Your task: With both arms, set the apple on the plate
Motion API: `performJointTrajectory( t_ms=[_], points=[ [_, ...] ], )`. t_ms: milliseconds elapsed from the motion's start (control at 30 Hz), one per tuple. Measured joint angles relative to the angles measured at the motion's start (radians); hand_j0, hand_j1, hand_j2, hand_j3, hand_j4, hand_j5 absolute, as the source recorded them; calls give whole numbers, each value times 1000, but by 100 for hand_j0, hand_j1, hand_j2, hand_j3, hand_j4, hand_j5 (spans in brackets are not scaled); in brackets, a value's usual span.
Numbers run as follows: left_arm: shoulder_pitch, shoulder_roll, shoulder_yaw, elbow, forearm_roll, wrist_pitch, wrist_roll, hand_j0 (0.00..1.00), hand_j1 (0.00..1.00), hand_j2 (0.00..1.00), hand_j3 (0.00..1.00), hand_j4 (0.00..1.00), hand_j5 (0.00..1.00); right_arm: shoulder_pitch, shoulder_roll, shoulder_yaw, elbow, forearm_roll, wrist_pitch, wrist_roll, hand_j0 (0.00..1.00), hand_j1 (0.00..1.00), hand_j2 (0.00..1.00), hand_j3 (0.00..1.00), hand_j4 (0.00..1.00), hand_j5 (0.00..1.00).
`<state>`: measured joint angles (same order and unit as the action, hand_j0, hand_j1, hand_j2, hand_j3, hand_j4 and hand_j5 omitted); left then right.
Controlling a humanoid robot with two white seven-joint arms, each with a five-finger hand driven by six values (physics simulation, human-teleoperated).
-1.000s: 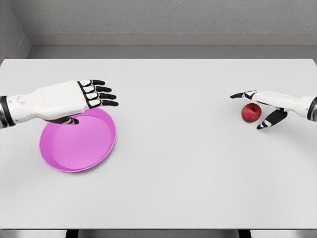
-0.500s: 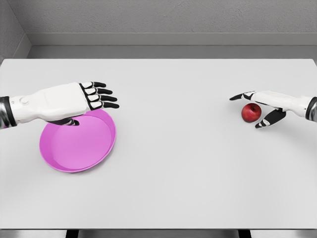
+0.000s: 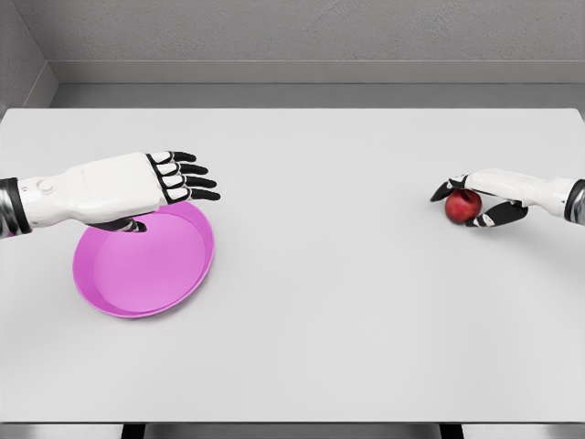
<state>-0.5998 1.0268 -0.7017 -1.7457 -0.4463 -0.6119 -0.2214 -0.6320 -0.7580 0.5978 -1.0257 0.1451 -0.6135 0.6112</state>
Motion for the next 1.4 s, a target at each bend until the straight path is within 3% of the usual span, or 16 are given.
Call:
performJointTrajectory(
  t_ms=[100,133,367,400,500,733,967,1000,1033,1300,1400],
  points=[
    [0,0,0,0,0,0,0,100,100,100,100,100,100,0,1,-2,0,0,0,0,63,63,63,63,63,63],
    [0,0,0,0,0,0,0,100,100,100,100,100,100,0,1,-2,0,-1,0,0,56,56,56,56,56,56],
    [-2,0,1,0,0,0,0,100,100,100,100,100,100,-5,6,-4,-4,-12,0,0,48,48,48,48,48,48],
    [-2,0,2,0,0,0,0,100,100,100,100,100,100,-5,7,-4,-5,-13,0,0,38,38,38,38,38,38],
    [-2,0,4,0,0,0,0,100,100,100,100,100,100,-5,7,-4,-25,-25,-1,0,38,38,38,38,38,38],
    [-1,0,4,0,0,0,-1,100,100,100,100,100,100,-38,34,110,-326,-57,0,0,39,39,39,39,39,39],
    [-2,0,3,0,0,0,-1,100,100,100,100,100,100,-41,100,187,-393,-56,-1,0,40,40,40,40,40,40],
    [-2,0,3,0,0,0,-1,100,100,100,100,100,100,-41,103,189,-395,-56,-1,0,73,73,73,73,73,73],
    [-2,0,3,0,0,0,-1,100,100,100,100,100,100,-41,105,191,-396,-57,-1,0,100,100,100,100,100,100],
    [-2,0,3,0,0,0,-2,100,100,100,100,100,100,-35,101,180,-393,-59,0,0,100,100,100,100,100,100],
    [-29,-7,-7,0,1,0,-1,100,100,100,100,100,100,-3,86,107,-361,-69,-1,0,100,100,100,100,100,100]
  ],
)
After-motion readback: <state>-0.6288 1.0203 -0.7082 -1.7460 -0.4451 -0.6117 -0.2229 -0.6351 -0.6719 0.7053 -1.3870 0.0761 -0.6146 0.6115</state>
